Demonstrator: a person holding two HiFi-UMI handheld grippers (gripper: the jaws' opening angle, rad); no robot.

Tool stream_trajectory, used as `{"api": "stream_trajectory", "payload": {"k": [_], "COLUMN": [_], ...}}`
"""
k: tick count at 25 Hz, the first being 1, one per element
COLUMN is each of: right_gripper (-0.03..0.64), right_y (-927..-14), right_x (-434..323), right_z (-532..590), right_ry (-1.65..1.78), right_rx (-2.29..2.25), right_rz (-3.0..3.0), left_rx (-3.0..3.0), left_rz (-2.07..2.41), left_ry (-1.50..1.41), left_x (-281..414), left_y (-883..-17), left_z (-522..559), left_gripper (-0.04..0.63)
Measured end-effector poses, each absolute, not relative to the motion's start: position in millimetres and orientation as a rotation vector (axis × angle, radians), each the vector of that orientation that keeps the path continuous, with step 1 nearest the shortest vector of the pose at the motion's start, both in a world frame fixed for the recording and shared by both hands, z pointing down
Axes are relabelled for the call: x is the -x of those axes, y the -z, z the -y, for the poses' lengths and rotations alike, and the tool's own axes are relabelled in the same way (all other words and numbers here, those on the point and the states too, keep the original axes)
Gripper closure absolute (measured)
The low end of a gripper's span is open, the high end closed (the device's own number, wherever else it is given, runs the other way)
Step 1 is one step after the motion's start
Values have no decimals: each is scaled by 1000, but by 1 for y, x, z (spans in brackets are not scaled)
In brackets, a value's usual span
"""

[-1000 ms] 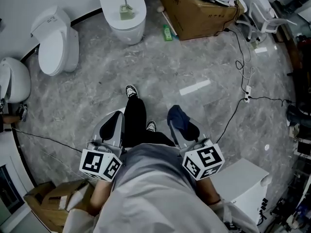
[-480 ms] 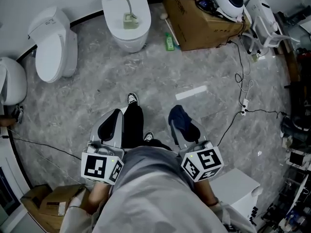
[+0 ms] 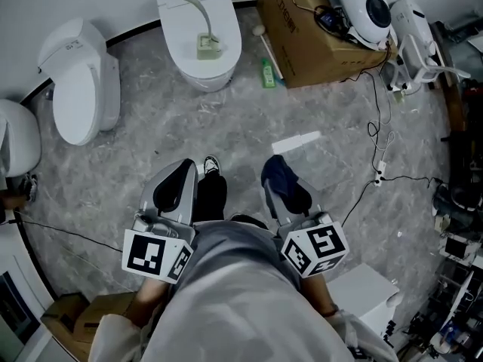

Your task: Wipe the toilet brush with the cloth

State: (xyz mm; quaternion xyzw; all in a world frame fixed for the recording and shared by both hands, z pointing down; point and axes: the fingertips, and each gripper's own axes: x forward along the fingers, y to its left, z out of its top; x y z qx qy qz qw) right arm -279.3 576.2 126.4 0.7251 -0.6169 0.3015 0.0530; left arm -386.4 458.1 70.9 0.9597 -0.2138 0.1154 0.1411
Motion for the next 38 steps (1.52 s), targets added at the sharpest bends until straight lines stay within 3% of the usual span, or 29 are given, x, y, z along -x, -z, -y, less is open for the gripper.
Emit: {"api": "stream_trajectory", "payload": {"k": [12, 24, 38], "right_gripper": [503, 500, 500], "right_y": [-123, -130, -142], "right_x": [255, 214, 87], "right_z": [-473, -440, -312], "right_ry": [-921, -1012, -985], "right_rx": [-2126, -2173, -2073], "right_rz": [1860, 1891, 2033], "left_rx": [-2777, -2742, -2685], "left_rz": [620, 645, 862], "left_ry": [-225, -237, -259], "left_x": [363, 343, 235], "left_y": [-61, -70, -85], "left_z": [-355, -321, -203], "left_gripper": [595, 595, 595]}}
